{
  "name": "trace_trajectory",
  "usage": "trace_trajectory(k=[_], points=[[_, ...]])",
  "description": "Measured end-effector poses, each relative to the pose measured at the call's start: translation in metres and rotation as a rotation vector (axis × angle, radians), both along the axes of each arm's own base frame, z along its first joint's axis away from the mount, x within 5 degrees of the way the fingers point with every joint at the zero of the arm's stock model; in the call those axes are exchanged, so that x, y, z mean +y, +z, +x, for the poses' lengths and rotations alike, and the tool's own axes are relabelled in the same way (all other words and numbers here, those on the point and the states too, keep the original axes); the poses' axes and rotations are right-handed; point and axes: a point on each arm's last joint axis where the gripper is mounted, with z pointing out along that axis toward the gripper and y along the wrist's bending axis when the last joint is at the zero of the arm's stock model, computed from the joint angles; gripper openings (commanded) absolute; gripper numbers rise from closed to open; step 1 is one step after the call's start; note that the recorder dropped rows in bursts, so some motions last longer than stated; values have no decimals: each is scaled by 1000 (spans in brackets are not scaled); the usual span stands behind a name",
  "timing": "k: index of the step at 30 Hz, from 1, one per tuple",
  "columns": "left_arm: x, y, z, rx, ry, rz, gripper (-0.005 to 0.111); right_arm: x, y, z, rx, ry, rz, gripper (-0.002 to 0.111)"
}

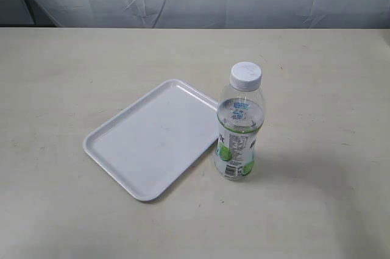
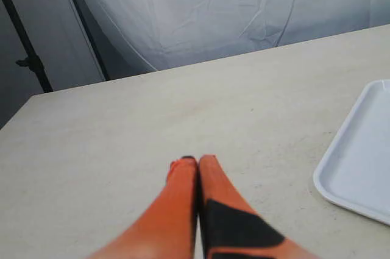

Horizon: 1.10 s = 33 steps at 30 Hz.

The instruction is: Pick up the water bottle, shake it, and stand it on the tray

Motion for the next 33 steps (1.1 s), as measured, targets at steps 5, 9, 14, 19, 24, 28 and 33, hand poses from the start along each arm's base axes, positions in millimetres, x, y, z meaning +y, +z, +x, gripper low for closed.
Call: trace_trajectory(k=[5, 9, 14, 19, 24, 28, 33], points=[[0, 0, 0, 0, 0, 0, 0, 2, 9, 1, -59, -14, 238, 0], [0, 0, 0, 0, 0, 0, 0, -3, 21, 2, -159, -79, 494, 0], [0, 0, 0, 0, 0, 0, 0, 16, 47, -8, -113, 140, 475, 0], [0, 0, 0, 0, 0, 0, 0, 18, 88, -10, -230, 196, 109, -1], [0, 0, 0, 0, 0, 0, 0, 14, 115, 22, -139, 158, -84, -1], [0, 0, 0, 0, 0, 0, 0, 12, 129, 62, -31, 148, -192, -1], [0, 0, 0, 0, 0, 0, 0, 10, 127, 118, 142, 145, -289, -1]])
